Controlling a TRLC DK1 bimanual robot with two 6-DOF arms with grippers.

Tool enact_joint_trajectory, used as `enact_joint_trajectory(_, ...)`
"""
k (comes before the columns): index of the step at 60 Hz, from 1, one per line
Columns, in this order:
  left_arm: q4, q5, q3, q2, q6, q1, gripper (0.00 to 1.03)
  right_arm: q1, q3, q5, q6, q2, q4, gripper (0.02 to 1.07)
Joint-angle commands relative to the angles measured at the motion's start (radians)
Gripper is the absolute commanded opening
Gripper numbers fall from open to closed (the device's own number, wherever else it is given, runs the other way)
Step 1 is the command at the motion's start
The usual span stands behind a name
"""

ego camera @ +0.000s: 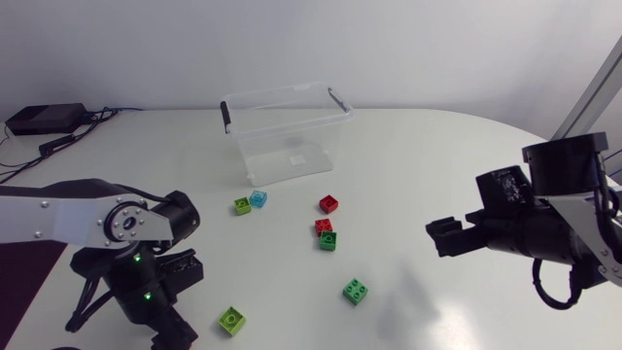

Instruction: Place the duplo bricks in the container

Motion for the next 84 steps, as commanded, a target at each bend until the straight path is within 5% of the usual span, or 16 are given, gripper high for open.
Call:
enact_joint_trajectory(1,-0.019,0.005,0.036,0.053,-0.038,0.0,0.93,0.02,0.019,-0.006,0.023,0.028,-0.009,1.02)
enact_joint_trajectory(15,0.027,0.006,0.047,0.133,-0.105,-0.027,0.77,0.032,0.017,-0.031,0.019,0.042,-0.008,1.02)
enact_joint_trajectory(23,0.041,0.008,0.042,0.13,-0.144,-0.036,0.46,0.037,0.023,-0.031,0.018,0.067,-0.005,1.02)
enact_joint_trajectory(40,0.018,0.006,0.048,0.156,-0.165,0.015,0.27,0.096,0.036,-0.026,0.024,0.142,-0.002,0.99)
enact_joint_trajectory(58,-0.007,0.003,0.117,0.11,-0.18,0.0,0.25,0.231,0.085,-0.044,0.038,0.214,-0.046,0.9)
enact_joint_trajectory(84,-0.056,-0.007,0.401,0.0,-0.173,0.115,0.25,0.454,0.119,-0.055,0.096,0.386,-0.055,0.9)
